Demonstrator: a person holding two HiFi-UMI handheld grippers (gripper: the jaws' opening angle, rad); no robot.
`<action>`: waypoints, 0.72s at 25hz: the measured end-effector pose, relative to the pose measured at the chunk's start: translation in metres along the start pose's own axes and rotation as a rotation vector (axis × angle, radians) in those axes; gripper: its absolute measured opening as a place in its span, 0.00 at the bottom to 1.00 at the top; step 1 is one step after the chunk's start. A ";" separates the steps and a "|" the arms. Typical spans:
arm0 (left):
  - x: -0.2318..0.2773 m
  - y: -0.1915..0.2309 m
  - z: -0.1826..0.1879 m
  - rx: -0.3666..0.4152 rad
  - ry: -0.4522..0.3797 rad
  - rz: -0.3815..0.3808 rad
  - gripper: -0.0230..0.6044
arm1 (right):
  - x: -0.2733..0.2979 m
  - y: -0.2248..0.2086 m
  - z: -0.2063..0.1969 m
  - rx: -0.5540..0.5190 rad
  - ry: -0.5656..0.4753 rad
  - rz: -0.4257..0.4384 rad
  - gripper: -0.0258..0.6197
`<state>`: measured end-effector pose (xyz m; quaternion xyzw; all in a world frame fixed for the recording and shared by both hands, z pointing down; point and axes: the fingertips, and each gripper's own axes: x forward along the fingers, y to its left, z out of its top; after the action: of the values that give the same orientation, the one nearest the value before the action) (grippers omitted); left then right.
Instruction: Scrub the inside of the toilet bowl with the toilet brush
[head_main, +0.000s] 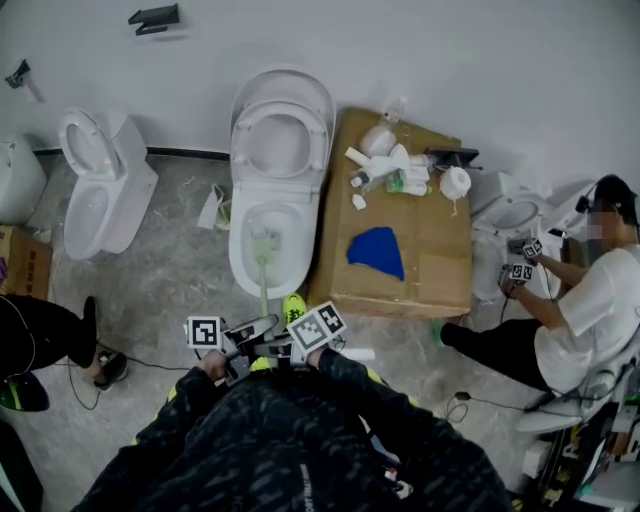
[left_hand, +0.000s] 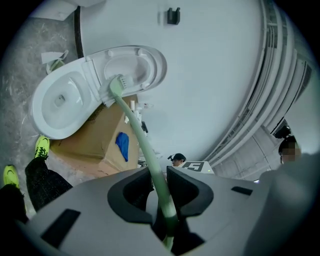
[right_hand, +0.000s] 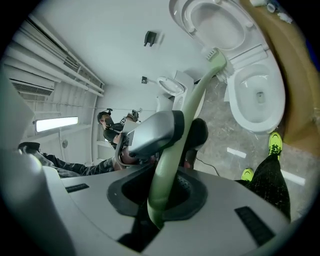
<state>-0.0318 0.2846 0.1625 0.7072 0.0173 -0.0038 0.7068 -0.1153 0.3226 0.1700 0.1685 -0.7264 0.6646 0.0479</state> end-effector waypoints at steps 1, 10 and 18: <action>0.004 0.001 0.007 -0.003 -0.002 0.003 0.19 | -0.003 -0.003 0.007 0.007 0.005 0.001 0.12; 0.052 0.028 0.069 -0.099 -0.032 0.029 0.19 | -0.031 -0.039 0.071 0.092 0.048 0.024 0.12; 0.090 0.065 0.117 -0.131 -0.057 0.091 0.19 | -0.056 -0.081 0.120 0.159 0.085 0.033 0.12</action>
<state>0.0626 0.1690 0.2243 0.6590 -0.0347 0.0092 0.7513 -0.0195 0.2103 0.2172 0.1316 -0.6712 0.7274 0.0544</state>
